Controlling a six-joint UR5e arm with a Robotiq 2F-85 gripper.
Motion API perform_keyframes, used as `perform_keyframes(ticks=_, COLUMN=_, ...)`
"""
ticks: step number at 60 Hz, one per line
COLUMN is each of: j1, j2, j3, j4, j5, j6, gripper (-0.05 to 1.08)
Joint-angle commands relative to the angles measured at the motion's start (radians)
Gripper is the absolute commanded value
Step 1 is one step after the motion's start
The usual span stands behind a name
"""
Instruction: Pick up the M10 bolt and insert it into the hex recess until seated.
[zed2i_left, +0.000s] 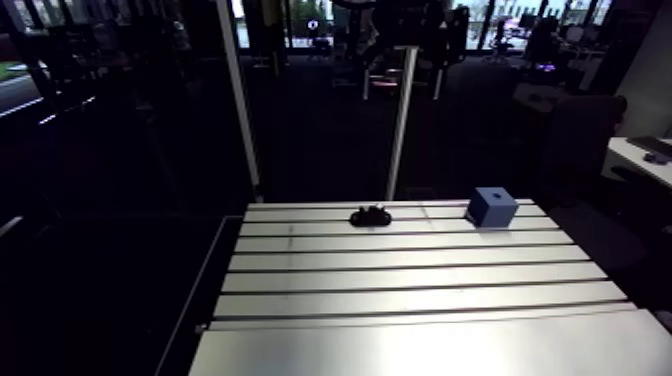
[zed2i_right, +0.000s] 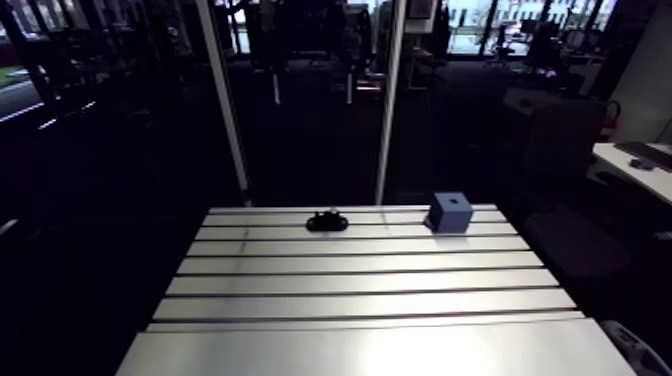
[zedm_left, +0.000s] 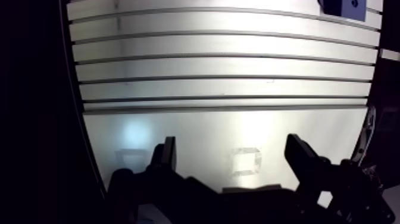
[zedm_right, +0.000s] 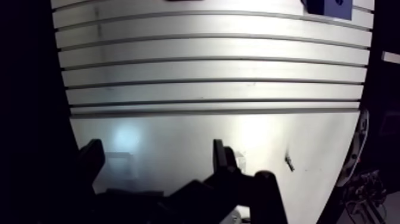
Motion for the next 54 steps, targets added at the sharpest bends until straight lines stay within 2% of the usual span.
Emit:
perform_keyframes(ticks=1, j1=0.0, j2=0.078, j3=0.064, j4=-0.268, j5=-0.024, j6=-0.012, gripper=0.01)
perform_keyframes(ticks=12, j1=-0.002, j2=0.122, j3=0.095, j4=-0.39, j5=-0.026, j6=-0.024, gripper=0.01)
perform_keyframes(ticks=36, j1=-0.002, j2=0.148, j3=0.146, j4=-0.516, j5=-0.044, j6=-0.032, gripper=0.01)
perform_keyframes(ticks=40, j1=-0.002, j2=0.163, j3=0.171, j4=-0.592, j5=-0.047, j6=-0.035, gripper=0.01)
perform_keyframes(ticks=46, j1=0.0, j2=0.179, j3=0.181, j4=-0.654, j5=-0.043, j6=-0.037, gripper=0.01)
perform_keyframes(ticks=54, j1=0.001, j2=0.192, j3=0.187, j4=-0.672, j5=-0.041, j6=-0.038, gripper=0.01)
